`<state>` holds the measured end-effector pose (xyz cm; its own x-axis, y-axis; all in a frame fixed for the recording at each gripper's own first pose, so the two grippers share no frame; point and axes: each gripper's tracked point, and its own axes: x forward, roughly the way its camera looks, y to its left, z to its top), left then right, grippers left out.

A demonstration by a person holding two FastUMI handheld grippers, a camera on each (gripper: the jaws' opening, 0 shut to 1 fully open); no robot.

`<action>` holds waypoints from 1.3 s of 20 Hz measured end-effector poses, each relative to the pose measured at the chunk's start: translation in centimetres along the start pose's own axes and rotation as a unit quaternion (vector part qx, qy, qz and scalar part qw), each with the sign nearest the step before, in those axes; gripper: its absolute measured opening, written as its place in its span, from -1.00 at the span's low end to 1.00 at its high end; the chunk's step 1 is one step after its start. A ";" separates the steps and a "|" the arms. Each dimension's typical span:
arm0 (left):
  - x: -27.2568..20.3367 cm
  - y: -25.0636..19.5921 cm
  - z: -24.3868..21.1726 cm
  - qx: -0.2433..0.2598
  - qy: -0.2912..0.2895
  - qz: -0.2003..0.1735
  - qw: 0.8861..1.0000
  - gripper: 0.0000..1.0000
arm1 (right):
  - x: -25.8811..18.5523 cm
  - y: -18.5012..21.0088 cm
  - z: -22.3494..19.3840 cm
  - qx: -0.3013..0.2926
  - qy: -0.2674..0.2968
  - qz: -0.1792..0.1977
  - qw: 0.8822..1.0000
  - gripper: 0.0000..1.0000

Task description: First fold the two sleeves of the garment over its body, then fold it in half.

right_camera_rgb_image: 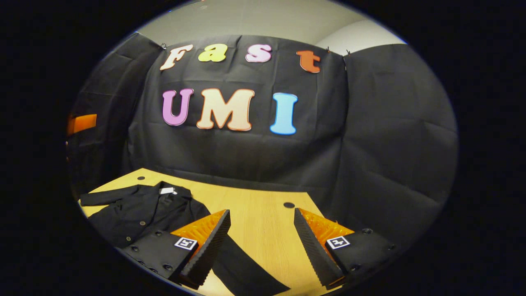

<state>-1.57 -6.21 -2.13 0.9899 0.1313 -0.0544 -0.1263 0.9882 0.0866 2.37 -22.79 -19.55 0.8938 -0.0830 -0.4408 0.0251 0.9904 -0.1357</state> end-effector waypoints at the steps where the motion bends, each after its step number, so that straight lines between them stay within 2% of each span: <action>1: 0.0 -0.2 -0.1 0.002 0.002 0.001 1.000 0.89 | 0.4 -0.4 -1.5 -0.004 0.017 0.000 1.000 0.96; 6: 0.2 -1.2 -0.8 0.006 0.012 0.008 1.000 0.90 | 1.4 -1.5 -9.0 -0.018 0.103 0.017 0.994 1.00; 7: 0.3 -1.4 -1.0 0.007 0.016 0.009 1.000 0.90 | 1.5 -1.6 -10.3 -0.015 0.120 0.021 0.992 0.96; 9: 0.4 -1.8 -1.5 0.009 0.022 0.012 1.000 0.86 | 1.5 -1.8 -12.7 -0.008 0.153 0.028 0.988 1.00; 12: 0.3 -2.1 -1.7 0.014 0.025 0.016 0.999 0.90 | 2.0 -2.0 -15.7 -0.011 0.193 0.031 0.981 0.97; 16: 0.1 -2.3 -2.0 0.023 0.027 0.021 0.999 0.89 | 0.5 -2.1 -21.4 -0.005 0.267 0.039 0.963 0.99; 17: 0.0 -2.1 -2.1 0.025 0.029 0.024 0.999 0.89 | 0.2 -1.9 -22.4 0.001 0.280 0.042 0.959 0.84; 20: -0.1 -1.1 -2.5 0.022 0.032 0.035 0.999 0.83 | -0.3 -1.3 -24.7 0.013 0.317 0.044 0.947 0.77; 21: 0.0 -0.8 -2.6 0.021 0.033 0.038 0.999 0.90 | -0.2 -0.8 -24.7 0.023 0.321 0.051 0.945 0.76; 22: -0.1 -0.5 -2.8 0.020 0.034 0.040 0.998 0.83 | -0.1 -0.6 -24.9 0.034 0.325 0.052 0.944 0.69; 23: 0.0 -0.2 -2.8 0.020 0.033 0.040 0.998 0.90 | 0.1 -0.3 -24.8 0.039 0.323 0.056 0.944 0.46; 24: 0.2 0.1 -2.9 0.019 0.032 0.040 0.999 0.83 | 0.0 0.2 -24.7 0.041 0.322 0.065 0.944 0.41; 26: 0.5 1.1 -3.1 0.018 0.033 0.040 0.998 0.90 | 0.4 0.8 -24.5 0.058 0.321 0.058 0.944 -0.39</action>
<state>-1.37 -4.80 -5.14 0.9702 0.2153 -0.1114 -0.2006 0.9711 0.1295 -8.25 -24.69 -41.59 0.4390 0.0137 -0.8984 0.0266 0.9992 0.0282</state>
